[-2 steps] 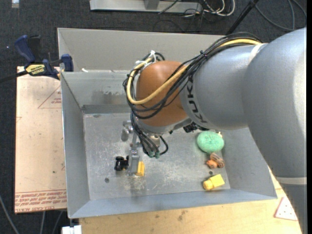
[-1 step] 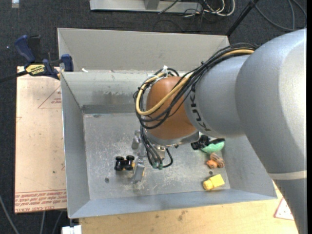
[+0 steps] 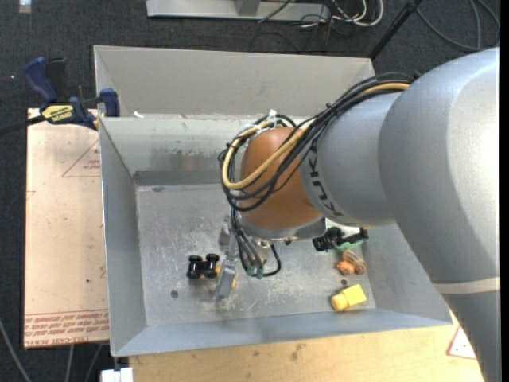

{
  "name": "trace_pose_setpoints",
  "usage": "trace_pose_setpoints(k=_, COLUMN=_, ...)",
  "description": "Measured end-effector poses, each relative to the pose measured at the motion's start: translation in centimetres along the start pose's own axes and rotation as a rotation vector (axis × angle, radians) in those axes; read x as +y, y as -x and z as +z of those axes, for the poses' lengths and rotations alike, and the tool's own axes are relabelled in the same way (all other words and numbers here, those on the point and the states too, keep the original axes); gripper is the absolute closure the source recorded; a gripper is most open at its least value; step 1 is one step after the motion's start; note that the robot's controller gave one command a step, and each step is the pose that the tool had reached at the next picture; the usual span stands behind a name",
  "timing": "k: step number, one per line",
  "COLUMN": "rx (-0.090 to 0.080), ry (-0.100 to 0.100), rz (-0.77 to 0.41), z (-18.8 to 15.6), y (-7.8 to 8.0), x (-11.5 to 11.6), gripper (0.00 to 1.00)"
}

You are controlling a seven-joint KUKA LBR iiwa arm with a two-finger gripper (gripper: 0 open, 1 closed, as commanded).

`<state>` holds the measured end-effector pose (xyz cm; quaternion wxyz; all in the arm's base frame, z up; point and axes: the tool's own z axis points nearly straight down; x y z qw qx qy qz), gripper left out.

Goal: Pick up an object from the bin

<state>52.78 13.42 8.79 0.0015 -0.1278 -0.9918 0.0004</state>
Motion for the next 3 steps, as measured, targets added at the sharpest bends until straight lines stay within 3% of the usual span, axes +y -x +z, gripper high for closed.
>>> trace_pose_setpoints(k=1, rx=-0.007, ry=0.003, rz=-0.441, z=0.2, y=4.4, x=3.0, gripper=1.00)
trace_pose_setpoints(k=2, rx=-0.007, ry=0.003, rz=-0.441, z=0.2, y=4.4, x=3.0, gripper=1.00)
trace_pose_setpoints(k=3, rx=-0.006, ry=0.002, rz=-0.423, z=-12.3, y=7.1, x=0.9, gripper=1.00)
